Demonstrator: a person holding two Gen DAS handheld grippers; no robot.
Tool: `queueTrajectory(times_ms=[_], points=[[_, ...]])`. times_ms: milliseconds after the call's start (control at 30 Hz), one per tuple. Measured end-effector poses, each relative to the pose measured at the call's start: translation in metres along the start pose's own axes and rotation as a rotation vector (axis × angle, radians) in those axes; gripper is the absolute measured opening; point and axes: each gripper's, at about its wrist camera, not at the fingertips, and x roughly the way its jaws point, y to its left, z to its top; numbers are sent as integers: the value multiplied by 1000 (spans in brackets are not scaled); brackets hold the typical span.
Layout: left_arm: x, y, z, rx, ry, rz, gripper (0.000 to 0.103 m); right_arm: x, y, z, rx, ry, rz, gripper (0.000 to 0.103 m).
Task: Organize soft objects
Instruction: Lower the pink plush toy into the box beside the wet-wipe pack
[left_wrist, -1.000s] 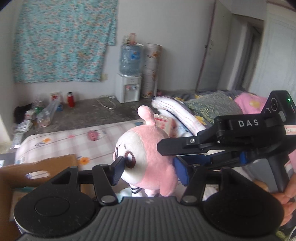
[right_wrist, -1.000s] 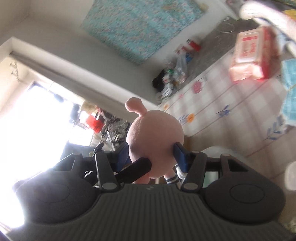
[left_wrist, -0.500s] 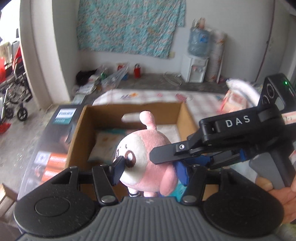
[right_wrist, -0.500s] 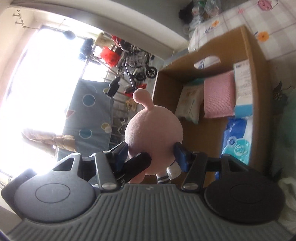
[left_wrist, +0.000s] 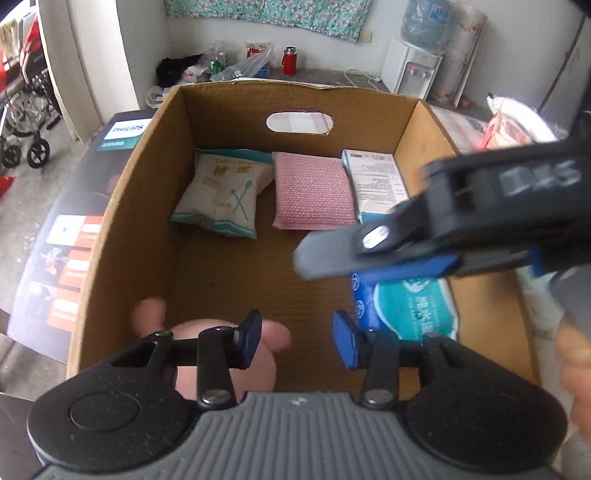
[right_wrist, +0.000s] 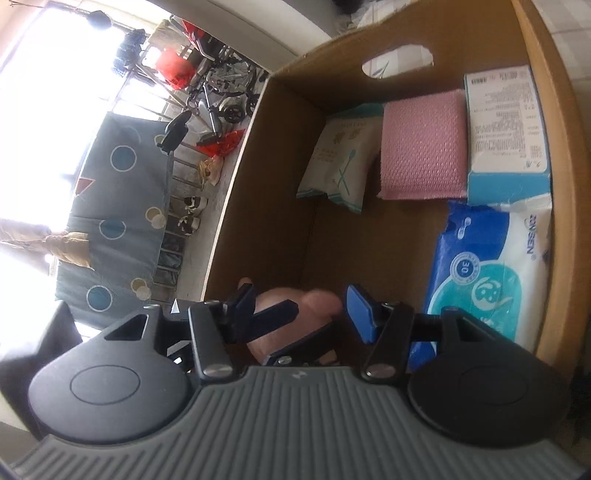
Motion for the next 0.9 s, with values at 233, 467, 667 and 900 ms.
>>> queueTrajectory(times_ms=[233, 467, 667, 900], points=[[-21, 10, 1, -39, -64, -64, 59, -71, -9, 1, -62, -108, 21, 56], [-21, 28, -6, -54, -13, 70, 78, -120, -24, -30, -93, -200, 53, 60], [5, 37, -6, -102, 85, 108, 85, -128, -42, -42, -57, -227, 80, 60], [11, 35, -1, -114, 109, 129, 88, -124, -53, -44, -45, -232, 90, 61]])
